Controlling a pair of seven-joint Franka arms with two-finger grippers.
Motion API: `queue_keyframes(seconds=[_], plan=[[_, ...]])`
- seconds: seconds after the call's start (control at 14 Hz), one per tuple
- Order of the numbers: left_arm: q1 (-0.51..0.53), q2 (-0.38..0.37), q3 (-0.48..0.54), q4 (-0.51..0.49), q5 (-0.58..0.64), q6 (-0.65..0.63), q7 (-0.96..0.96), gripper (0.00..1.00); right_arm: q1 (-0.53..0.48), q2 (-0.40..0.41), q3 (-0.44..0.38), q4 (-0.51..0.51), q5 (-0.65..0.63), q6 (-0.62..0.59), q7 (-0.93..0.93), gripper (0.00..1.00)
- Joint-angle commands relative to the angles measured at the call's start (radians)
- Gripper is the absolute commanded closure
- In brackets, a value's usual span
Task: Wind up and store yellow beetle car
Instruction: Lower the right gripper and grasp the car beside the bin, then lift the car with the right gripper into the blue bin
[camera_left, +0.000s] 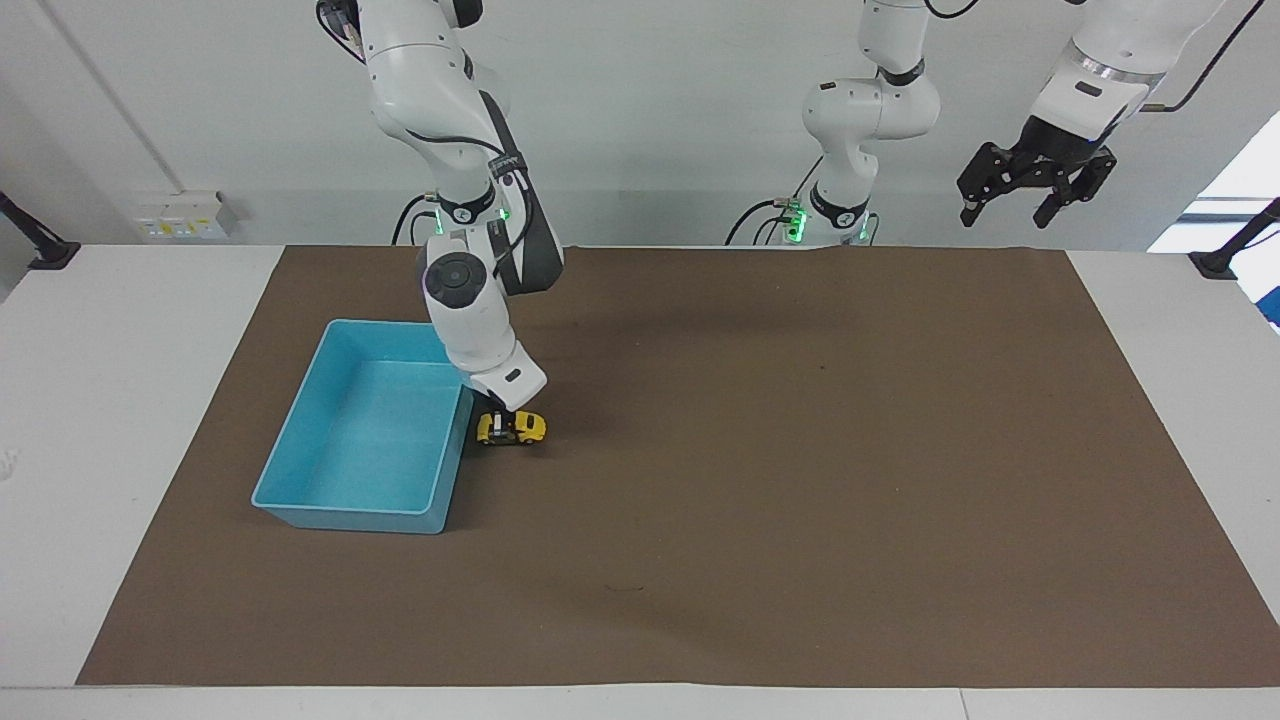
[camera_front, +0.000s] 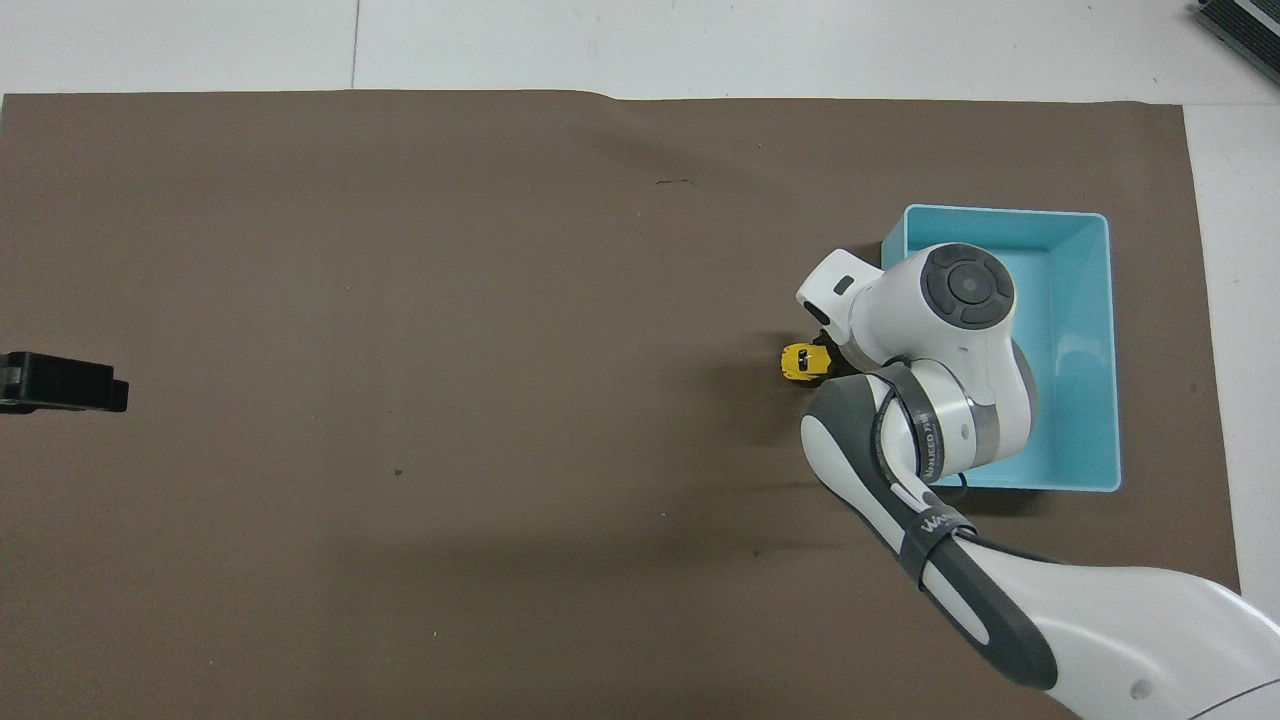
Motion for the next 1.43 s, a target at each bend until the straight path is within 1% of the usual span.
queue_keyframes(seconds=[0.0,0.29,0.5,0.64,0.71,0.86,1.07,1.14,1.36], plan=[[0.01,0.001,-0.006,0.012,0.009,-0.013,0.003,0.0,-0.007,-0.011,0.008,0.026,0.008,-0.018,-0.008,0.87],[0.01,0.001,-0.006,0.012,0.009,-0.013,0.003,0.0,0.005,-0.019,0.013,0.092,0.009,-0.091,0.04,0.89],[0.01,0.001,-0.006,0.012,0.009,-0.013,0.003,0.0,0.003,-0.031,0.023,0.117,0.017,-0.118,0.045,0.89],[0.01,0.001,-0.006,0.012,0.009,-0.013,0.003,0.0,-0.003,-0.041,0.023,0.165,0.046,-0.188,0.045,0.89],[0.01,0.001,-0.006,0.012,0.009,-0.013,0.003,0.0,-0.016,-0.052,0.022,0.178,0.051,-0.225,0.043,0.89],[0.01,0.001,-0.006,0.012,0.009,-0.013,0.003,0.0,-0.076,-0.077,0.023,0.18,0.049,-0.263,0.034,0.89],[0.01,0.001,-0.006,0.012,0.009,-0.013,0.003,0.0,-0.095,-0.121,0.014,0.178,0.051,-0.329,0.034,0.89],[0.01,0.001,-0.006,0.012,0.009,-0.013,0.003,0.0,-0.13,-0.129,0.014,0.178,0.048,-0.349,0.016,0.89],[0.01,0.001,-0.006,0.012,0.009,-0.013,0.003,0.0,-0.223,-0.141,0.013,0.164,0.072,-0.385,-0.138,0.9]])
